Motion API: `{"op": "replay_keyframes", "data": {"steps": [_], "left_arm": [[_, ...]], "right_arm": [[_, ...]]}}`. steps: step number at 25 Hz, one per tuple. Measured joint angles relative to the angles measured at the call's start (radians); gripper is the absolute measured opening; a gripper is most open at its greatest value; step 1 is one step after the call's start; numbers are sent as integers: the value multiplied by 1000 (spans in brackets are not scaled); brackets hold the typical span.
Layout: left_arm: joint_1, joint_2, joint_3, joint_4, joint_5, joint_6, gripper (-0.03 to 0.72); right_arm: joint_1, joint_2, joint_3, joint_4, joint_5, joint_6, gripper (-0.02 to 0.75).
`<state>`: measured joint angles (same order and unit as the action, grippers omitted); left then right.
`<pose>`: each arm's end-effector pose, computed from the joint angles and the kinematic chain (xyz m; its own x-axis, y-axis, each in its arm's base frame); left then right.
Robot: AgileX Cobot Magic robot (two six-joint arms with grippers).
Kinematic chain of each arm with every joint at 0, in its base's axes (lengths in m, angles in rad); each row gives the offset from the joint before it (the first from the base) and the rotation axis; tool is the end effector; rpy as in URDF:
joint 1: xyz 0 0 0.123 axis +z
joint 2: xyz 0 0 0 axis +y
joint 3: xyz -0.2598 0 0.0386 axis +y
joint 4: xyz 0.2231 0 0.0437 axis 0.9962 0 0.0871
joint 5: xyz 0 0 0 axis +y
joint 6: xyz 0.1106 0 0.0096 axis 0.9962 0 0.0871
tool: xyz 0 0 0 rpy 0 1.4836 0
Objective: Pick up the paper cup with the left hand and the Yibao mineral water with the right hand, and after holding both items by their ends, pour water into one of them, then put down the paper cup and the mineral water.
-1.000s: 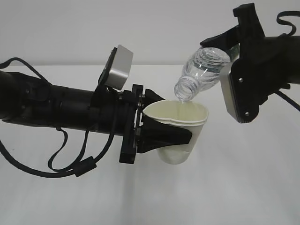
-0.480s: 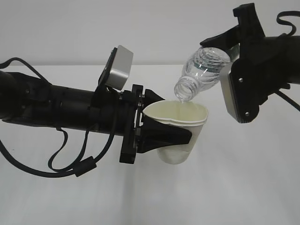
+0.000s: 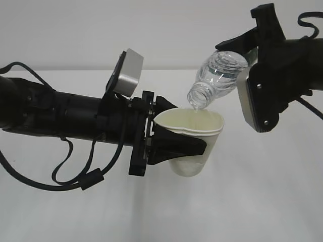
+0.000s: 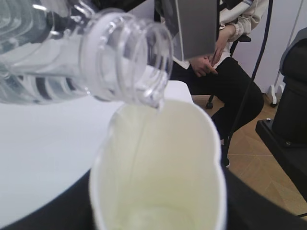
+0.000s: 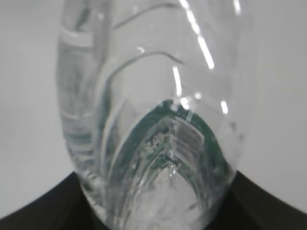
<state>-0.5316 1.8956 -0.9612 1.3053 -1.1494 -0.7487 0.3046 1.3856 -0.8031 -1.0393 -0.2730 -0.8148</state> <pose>0.2412 -0.2552 0.1870 -0.0376 0.1503 -0.9879 0.9976 -0.0520 -0.0458 0.2801 0.1150 0.2617 0.5692 -0.8046 0.1694 -0.1876 -0.3277 -0.9260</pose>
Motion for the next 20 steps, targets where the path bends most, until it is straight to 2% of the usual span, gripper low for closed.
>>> {"op": "replay_keyframes", "data": {"steps": [20], "left_arm": [[0, 0, 0, -4, 0, 0, 368]], "right_arm": [[0, 0, 0, 0, 0, -12, 444]]}}
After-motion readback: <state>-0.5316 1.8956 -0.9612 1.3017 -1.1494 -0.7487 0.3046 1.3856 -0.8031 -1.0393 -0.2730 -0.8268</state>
